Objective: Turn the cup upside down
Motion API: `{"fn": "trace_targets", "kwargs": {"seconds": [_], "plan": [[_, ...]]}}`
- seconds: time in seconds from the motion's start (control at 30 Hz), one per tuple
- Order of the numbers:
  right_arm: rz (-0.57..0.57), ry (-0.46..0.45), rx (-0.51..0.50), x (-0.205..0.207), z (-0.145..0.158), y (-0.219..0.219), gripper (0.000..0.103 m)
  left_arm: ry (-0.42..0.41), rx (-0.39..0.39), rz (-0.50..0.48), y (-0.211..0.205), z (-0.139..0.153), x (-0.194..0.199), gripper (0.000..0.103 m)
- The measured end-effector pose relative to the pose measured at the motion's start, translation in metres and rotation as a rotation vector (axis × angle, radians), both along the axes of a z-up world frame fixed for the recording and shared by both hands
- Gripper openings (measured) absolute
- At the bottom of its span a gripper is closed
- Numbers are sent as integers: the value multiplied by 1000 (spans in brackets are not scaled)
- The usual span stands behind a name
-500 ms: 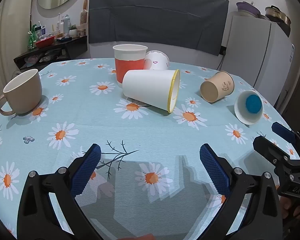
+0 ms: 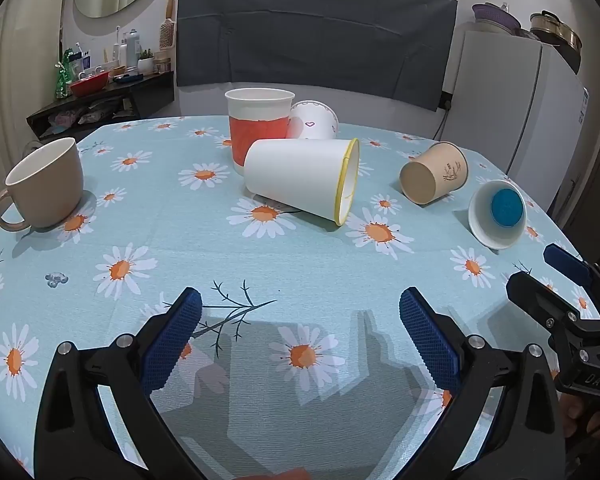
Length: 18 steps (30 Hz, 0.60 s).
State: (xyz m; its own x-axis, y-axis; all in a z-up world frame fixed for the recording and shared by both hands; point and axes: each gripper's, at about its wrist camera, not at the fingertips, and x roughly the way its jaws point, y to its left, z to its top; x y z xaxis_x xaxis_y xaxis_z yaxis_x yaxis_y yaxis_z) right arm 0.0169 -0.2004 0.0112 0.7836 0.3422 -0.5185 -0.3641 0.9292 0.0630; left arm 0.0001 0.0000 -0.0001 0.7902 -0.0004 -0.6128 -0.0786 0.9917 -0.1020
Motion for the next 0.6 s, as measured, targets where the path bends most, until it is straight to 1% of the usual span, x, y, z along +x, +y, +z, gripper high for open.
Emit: {"fn": "trace_targets", "kwargs": {"seconds": [0.6], "plan": [[1,1,1,-1,0,0,95,1,-1,1,0,0,0,97]]}}
